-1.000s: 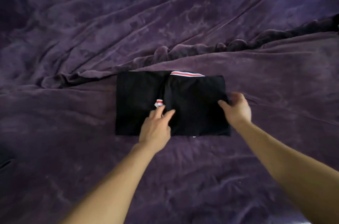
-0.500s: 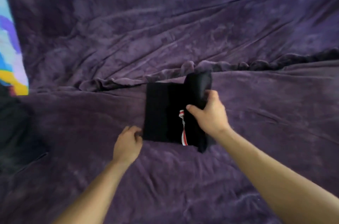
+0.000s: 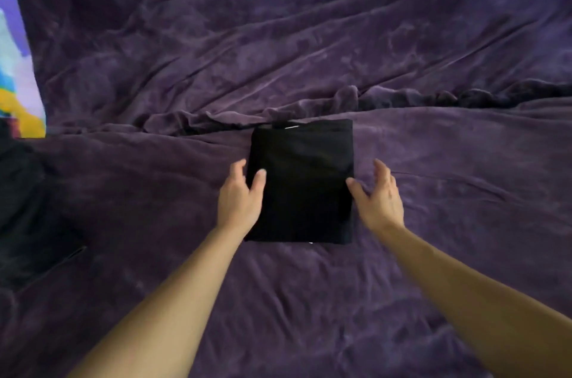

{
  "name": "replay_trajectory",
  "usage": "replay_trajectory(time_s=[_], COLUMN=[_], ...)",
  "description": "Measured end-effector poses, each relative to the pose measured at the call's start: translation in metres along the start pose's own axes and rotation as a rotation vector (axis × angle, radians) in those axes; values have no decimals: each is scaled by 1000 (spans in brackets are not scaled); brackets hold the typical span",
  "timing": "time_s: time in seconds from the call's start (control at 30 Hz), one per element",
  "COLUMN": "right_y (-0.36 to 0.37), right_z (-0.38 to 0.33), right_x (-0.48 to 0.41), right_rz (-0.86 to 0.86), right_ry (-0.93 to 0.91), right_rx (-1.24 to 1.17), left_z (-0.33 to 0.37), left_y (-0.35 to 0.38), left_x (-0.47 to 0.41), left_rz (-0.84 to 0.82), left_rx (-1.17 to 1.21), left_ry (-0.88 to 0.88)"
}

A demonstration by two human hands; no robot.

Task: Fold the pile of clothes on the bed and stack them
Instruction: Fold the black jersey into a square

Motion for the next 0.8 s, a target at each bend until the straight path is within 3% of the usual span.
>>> replay_trajectory(time_s=[0.13,0.3,0.5,0.8], right_y=[44,60,-47,-266], right_z=[4,7,59,185], right_x=[-6,19,71,132], right_rz=[-133,-158,-100,0], right_ry=[-27,-1,-52,-30], right_rx=[-140,-408,-291,-290], left_z=[7,2,56,203], left_y=[38,56,84,199], left_x=[-36,-29,55,218], left_rz=[-20,-120,-208,-408], left_rx=[119,493,604,632], left_ry=[-109,-264,-244,-183])
Point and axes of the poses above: each hand's wrist, its own x-axis away from the middle knuckle, its own y-axis out of the palm, z = x × y, the point moved 7 cm from there along -x, towards the middle knuckle
